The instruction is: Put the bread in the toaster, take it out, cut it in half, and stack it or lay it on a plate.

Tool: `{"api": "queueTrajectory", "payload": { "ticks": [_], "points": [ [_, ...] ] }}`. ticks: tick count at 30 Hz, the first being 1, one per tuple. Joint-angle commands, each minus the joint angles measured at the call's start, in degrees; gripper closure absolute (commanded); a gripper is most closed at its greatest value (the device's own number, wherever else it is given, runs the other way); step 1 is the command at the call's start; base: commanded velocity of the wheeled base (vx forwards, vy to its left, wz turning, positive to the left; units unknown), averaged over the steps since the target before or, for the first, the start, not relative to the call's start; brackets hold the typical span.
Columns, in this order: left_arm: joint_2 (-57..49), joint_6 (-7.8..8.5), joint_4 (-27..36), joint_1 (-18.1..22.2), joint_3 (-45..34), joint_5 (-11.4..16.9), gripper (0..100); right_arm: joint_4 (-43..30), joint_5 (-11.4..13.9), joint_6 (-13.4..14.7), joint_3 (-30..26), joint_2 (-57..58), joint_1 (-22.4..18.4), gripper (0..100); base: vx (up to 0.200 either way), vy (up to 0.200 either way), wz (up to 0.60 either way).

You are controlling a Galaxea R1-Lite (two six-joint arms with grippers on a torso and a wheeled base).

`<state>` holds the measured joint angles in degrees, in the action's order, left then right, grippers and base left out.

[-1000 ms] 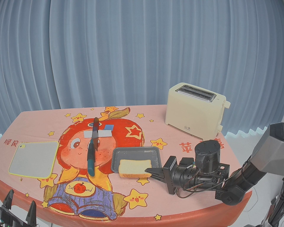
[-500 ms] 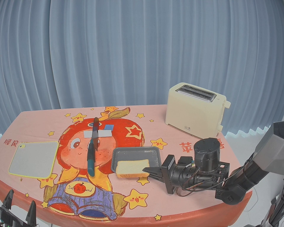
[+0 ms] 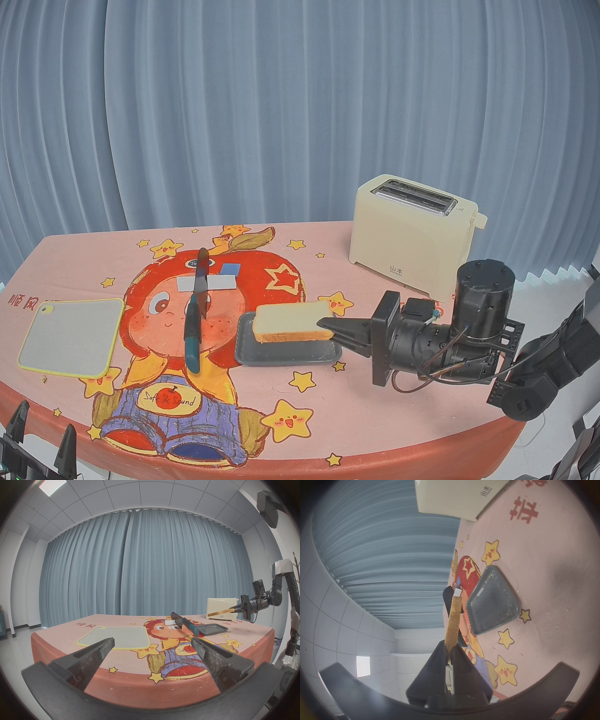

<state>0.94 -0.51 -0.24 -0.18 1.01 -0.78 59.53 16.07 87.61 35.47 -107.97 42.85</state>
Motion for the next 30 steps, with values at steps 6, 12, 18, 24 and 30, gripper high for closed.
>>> {"api": "queueTrajectory", "payload": {
  "ticks": [6,12,18,24,30],
  "points": [
    [0.03,-0.02,-0.02,0.01,-1.01,-0.01,0,0.15,0.72,0.01,-1.11,6.63,-0.57,100,0.0,0.0,0.0],
    [0.03,-0.02,-0.02,0.01,-1.01,-0.01,0,0.24,1.69,-1.13,-3.13,7.34,-0.66,100,0.0,0.0,0.0],
    [0.03,-0.02,-0.02,0.01,-1.01,-0.01,0,2.08,1.69,-6.05,-4.36,7.51,-0.05,100,0.0,0.0,0.0],
    [0.03,-0.02,-0.02,0.01,-1.01,-0.01,0,9.12,1.77,-7.11,-9.02,9.1,2.06,100,0.0,0.0,0.0],
    [0.03,-0.02,-0.02,0.01,-1.01,-0.01,0,9.29,1.69,-7.63,-9.2,11.2,2.24,100,0.0,0.0,0.0]
  ]
}}
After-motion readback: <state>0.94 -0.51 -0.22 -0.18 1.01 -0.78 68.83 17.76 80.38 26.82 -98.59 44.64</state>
